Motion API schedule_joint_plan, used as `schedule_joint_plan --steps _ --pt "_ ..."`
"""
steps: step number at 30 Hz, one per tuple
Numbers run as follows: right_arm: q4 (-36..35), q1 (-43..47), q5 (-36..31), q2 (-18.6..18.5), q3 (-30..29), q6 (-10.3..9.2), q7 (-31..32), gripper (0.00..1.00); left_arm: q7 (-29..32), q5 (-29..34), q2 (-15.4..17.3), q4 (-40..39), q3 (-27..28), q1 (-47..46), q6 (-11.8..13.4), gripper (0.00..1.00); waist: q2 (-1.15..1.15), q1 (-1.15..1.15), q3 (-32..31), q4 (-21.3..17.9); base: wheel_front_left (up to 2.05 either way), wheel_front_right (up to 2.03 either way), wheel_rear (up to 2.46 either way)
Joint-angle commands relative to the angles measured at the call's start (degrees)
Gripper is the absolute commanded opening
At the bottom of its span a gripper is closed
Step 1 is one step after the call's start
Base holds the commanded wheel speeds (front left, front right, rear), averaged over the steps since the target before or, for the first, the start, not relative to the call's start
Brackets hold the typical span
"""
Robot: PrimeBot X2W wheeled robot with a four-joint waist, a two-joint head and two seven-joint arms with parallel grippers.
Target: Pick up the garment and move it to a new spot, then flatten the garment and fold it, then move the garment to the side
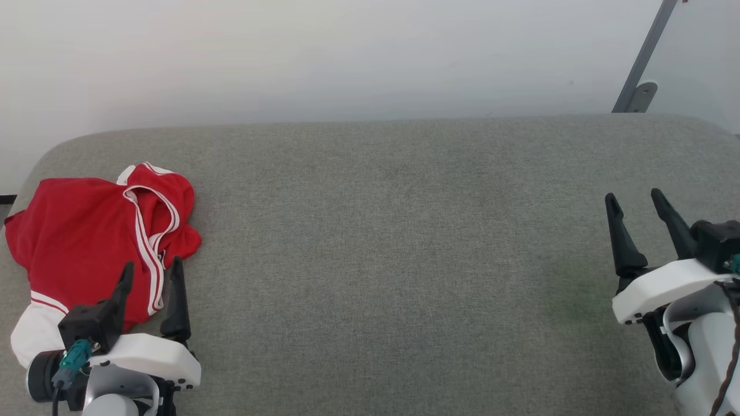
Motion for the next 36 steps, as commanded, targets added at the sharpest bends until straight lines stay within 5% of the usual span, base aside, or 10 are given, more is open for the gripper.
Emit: schedule_joint_plan --steps 1,27,36 --pt "-0.1 -1.3 -0.9 -0.3 -0.3 0.00 -0.7 1.00 -0.6 1.4 0.0 -0.1 0.4 -0.9 -0.2 1.00 0.00 0.00 0.1 0.0 0.00 0.00 0.00" --pt "1.1 0.3 -1.6 0.1 -2.4 0.00 -3.0 1.00 -3.1 6.2 -2.8 4.4 4.9 -3.4 -5.2 1.00 0.00 0.00 0.4 1.3 0.00 0.00 0.00" --pt "1.0 1.0 -0.1 1.0 -1.9 0.00 -3.0 1.00 -3.1 4.9 -4.2 6.1 5.3 -3.7 -6.2 1.00 0.00 0.00 0.5 7.0 0.00 0.00 0.00"
